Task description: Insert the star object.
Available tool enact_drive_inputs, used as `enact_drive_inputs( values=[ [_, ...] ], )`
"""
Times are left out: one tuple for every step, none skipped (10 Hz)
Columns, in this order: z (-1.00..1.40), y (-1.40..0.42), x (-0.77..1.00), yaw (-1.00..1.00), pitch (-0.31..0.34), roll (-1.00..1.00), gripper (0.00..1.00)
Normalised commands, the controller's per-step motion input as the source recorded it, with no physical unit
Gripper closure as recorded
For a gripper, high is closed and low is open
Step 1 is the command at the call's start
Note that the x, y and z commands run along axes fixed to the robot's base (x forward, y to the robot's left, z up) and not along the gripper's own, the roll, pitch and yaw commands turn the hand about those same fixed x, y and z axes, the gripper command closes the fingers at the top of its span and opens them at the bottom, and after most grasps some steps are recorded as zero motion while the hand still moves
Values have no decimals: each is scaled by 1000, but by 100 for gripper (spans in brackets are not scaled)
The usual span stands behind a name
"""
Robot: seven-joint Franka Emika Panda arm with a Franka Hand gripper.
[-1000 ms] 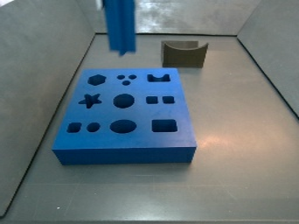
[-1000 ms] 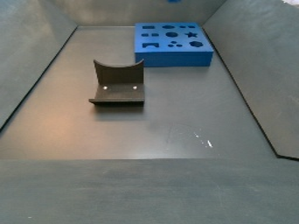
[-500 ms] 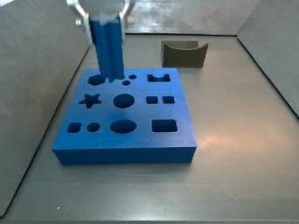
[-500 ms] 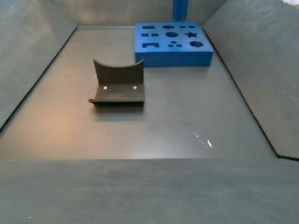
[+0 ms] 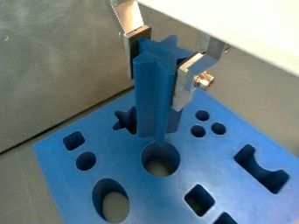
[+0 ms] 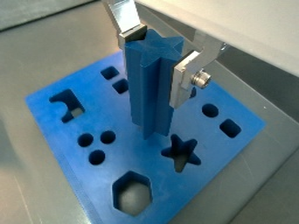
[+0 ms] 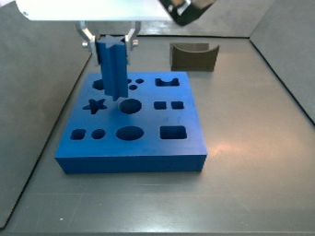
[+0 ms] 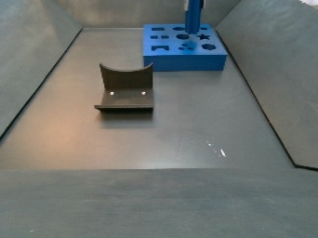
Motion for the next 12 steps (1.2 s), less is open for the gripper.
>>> enact_drive_inputs(
  values=[
    [-240, 0, -211, 0, 34, 111, 100],
    [-271, 0, -246, 23, 23, 96, 100],
    [-269, 0, -266, 46, 14, 84, 100],
    [-266, -14, -309, 71, 4, 106, 100],
    [-220, -51, -289, 94, 0, 106, 100],
    [-89, -151, -160, 100, 0, 30, 100],
    [-71, -249, -43, 194, 0, 47, 100],
    [-111, -206, -91, 311, 0, 57, 100],
    [-166, -143, -131, 354, 0, 93, 100],
    [-223, -109, -146, 357, 0, 190, 100],
    [-209, -111, -177, 354, 0, 211, 100],
    [-194, -134, -154, 357, 0, 180, 100]
  ],
)
